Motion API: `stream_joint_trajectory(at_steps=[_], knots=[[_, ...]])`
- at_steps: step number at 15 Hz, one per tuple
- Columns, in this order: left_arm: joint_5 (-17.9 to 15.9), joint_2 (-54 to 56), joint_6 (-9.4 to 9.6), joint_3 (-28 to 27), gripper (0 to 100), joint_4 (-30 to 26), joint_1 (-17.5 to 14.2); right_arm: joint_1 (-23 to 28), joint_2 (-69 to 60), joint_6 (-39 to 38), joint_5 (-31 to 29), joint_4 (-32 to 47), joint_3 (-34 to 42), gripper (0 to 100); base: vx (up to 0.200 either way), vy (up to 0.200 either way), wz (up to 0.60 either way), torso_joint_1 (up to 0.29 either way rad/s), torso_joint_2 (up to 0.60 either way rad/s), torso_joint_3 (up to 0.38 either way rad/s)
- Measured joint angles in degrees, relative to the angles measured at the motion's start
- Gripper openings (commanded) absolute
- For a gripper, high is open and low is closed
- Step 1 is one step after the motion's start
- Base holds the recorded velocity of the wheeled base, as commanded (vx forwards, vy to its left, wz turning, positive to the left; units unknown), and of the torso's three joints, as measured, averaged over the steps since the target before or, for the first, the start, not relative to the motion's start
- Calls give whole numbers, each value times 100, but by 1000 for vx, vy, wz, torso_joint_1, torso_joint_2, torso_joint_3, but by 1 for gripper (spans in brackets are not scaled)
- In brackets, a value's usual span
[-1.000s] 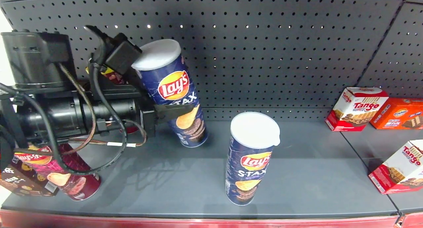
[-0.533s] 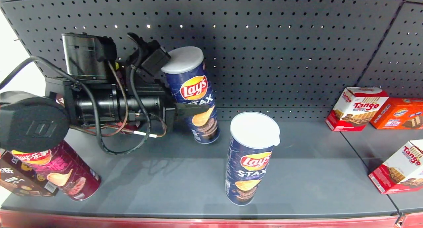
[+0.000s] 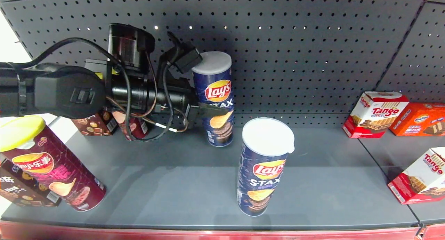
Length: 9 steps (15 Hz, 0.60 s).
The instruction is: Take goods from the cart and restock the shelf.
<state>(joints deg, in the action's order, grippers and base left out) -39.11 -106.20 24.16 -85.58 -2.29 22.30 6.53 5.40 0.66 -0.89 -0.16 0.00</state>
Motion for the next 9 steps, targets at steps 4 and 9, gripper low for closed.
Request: stream_joint_trajectory(at_steps=[4, 9], knots=[[-2, -280, 110, -452, 0, -422, 18, 0, 0, 0, 0, 0, 0, 100, 0, 0, 0, 0, 0, 0], [-9, -695, 118, -1193, 0, -835, 66, 2, 0, 2, 0, 0, 0, 100, 0, 0, 0, 0, 0, 0]])
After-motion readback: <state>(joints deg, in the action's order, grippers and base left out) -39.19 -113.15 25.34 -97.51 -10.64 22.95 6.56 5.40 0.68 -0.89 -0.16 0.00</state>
